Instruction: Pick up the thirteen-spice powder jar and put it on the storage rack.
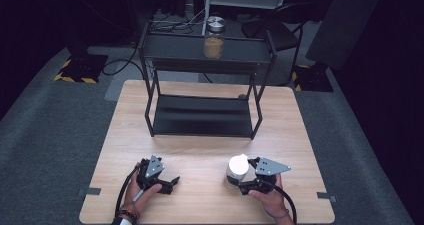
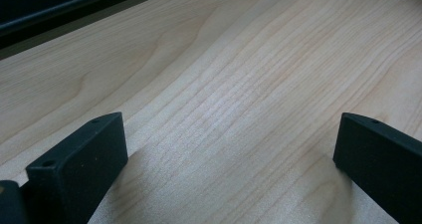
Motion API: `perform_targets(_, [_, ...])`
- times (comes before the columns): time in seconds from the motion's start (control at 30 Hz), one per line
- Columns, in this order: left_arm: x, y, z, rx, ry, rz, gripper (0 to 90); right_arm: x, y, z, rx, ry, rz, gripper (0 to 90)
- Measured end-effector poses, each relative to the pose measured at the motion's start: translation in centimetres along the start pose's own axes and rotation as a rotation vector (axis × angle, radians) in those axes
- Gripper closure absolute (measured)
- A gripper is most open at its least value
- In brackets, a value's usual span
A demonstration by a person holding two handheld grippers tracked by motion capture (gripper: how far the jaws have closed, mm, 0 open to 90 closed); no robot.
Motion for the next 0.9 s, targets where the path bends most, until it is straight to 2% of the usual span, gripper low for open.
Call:
perform_targets(0.1, [0.0,0.0,0.0,0.000,0.000,-0.001,0.4,0.5,-0.2,-1.0,0.014,0.005,0.034,21.8])
perform_targets(0.37, [0.0,0.0,0.0,0.001,0.000,-0.002,0.4,1.6,-1.4,-4.0,-0.008,-0.015,0.089,21.9])
perform_targets(0.53, [0.0,0.0,0.0,0.002,0.000,-0.003,0.4,1.9,-1.8,-6.7,0.006,-0.003,0.124,22.0])
perform_targets(0.9, [0.0,-0.1,0.0,0.003,0.000,-0.006,0.4,2.7,-3.9,-12.3,-0.007,-0.023,0.175,22.0])
Point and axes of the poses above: each handheld gripper's, and its own axes: x roughly backward along the jaws, z roughly out of its underside, y roughly to its left, the point moved 6 cm from there along -x, roughly forward along the jaws, and after that the axes turned 4 degrees about -z, right-handed, at the moved point
